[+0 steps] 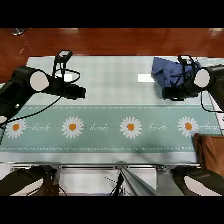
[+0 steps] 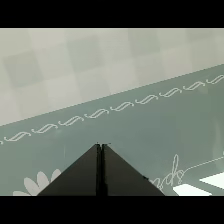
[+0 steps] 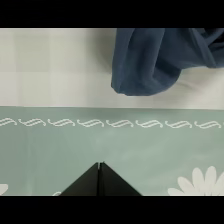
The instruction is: Fold the shirts.
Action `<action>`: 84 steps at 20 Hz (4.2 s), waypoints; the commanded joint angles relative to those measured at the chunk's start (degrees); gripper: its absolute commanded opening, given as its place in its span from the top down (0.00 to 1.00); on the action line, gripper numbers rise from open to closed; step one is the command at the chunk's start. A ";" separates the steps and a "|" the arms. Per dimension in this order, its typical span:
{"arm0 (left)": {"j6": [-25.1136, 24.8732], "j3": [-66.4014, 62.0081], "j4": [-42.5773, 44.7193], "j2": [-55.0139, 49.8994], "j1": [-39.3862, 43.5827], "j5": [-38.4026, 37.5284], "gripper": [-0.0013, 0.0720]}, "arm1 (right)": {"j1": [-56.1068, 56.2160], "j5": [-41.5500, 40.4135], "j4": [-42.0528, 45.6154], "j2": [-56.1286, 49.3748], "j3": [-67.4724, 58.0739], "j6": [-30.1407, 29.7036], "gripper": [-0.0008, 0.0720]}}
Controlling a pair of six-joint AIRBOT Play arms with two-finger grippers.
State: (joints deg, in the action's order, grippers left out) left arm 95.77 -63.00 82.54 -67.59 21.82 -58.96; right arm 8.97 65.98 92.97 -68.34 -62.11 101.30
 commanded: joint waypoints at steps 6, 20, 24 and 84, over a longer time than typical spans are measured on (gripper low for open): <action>0.00 0.00 0.00 -0.02 -0.02 0.02 0.95 | 0.07 0.00 -0.02 -0.02 0.02 0.02 0.96; -0.04 0.02 0.02 -1.88 -0.11 12.59 0.95 | 0.07 -18.99 2.56 -0.09 0.04 0.00 0.96; 0.04 0.02 0.59 -3.32 -0.57 21.11 0.02 | -0.48 -35.50 14.08 -1.46 0.02 1.73 0.13; -5.05 32.39 -18.73 39.08 -14.91 -6.62 0.02 | 27.56 -11.93 -46.69 -5.38 2.34 -27.85 0.13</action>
State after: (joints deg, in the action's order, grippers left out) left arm 90.67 -30.63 63.83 -28.49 6.92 -65.91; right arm 34.74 56.53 48.62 -69.17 -61.87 73.91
